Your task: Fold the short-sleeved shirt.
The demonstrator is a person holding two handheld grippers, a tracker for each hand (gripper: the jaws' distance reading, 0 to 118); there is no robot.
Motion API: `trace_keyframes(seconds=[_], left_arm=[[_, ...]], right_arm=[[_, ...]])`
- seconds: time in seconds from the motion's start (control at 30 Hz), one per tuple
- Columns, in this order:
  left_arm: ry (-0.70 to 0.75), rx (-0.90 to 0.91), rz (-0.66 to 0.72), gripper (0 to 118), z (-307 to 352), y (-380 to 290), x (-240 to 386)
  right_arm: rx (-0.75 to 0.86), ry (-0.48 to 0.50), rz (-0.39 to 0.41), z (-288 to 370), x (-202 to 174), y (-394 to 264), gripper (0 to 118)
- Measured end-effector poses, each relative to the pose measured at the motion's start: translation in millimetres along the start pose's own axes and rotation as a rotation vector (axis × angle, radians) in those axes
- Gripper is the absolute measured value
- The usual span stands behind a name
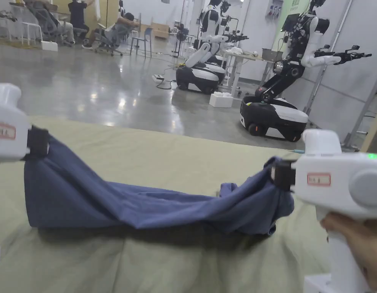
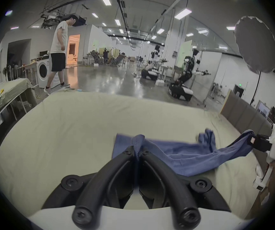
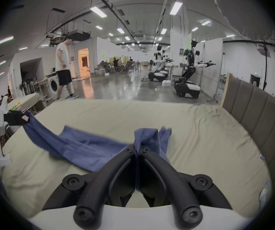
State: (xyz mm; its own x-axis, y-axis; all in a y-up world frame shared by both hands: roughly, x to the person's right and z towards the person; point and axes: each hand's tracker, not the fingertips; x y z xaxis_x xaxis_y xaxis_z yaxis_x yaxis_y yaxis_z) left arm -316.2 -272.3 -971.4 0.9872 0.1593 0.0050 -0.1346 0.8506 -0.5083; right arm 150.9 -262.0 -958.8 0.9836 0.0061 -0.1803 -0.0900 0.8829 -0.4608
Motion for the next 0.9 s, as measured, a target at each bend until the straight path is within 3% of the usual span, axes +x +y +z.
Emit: trace_keyframes(seconds=[0.07,0.17,0.3,0.5,0.77,0.9], left_arm=[[0.004,-0.01,0.01,4,25,-28,-4],[0.008,-0.017,0.054,4,61,-71,-13],[0.092,-0.009,-0.021,4,105,-123,-11],[0.071,0.031,0.075,4,162,-179,-5],[0.087,0.056,0.102,4,234,-234,1],[0.1,0.014,0.212,4,262,-272,-5]], right_arm=[[0.01,0.012,-0.015,22,-5,-32,6],[-0.016,0.049,-0.113,51,-3,-77,6],[-0.016,0.037,-0.138,87,-4,-126,6],[0.017,0.015,-0.331,138,7,-178,6],[-0.002,-0.061,-0.343,210,27,-240,6],[-0.039,-0.097,-0.341,241,30,-272,6]])
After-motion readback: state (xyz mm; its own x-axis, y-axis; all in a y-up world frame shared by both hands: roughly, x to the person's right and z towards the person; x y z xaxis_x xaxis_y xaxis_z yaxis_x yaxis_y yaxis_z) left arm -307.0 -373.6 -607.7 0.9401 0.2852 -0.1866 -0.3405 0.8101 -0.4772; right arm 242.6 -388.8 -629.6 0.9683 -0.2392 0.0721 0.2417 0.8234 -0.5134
